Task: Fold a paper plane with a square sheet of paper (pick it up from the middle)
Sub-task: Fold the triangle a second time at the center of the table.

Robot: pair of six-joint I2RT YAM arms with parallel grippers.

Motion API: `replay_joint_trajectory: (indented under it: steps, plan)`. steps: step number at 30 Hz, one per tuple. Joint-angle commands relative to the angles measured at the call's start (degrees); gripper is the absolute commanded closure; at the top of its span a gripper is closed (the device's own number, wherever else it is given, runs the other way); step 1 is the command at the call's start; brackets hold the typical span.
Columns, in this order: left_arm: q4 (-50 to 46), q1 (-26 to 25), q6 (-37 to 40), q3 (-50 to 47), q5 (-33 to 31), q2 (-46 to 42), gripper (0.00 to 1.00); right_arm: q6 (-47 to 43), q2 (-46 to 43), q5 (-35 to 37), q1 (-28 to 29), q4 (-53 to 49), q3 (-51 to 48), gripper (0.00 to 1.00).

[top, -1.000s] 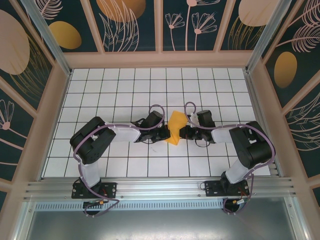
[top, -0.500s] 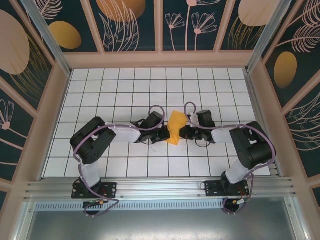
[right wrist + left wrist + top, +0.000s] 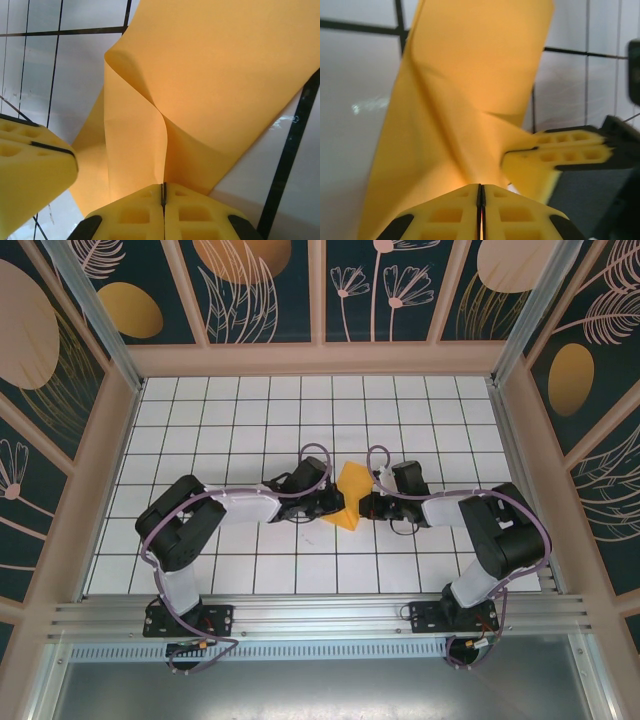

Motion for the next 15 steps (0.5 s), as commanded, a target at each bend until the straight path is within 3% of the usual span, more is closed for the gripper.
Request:
replay_joint_trajectory:
  steps: [1, 15]
  plan:
    - [0.6, -0.3, 0.1, 3.5, -1.2, -0.4, 0.87, -1.6, 0.7, 1.4, 0.7, -1.6, 1.0, 0.92]
    - [-1.7, -0.3, -2.3, 8.6, -5.0, 6.1, 0.92, -1.5, 1.1, 1.5, 0.7, -1.4, 0.9, 0.92]
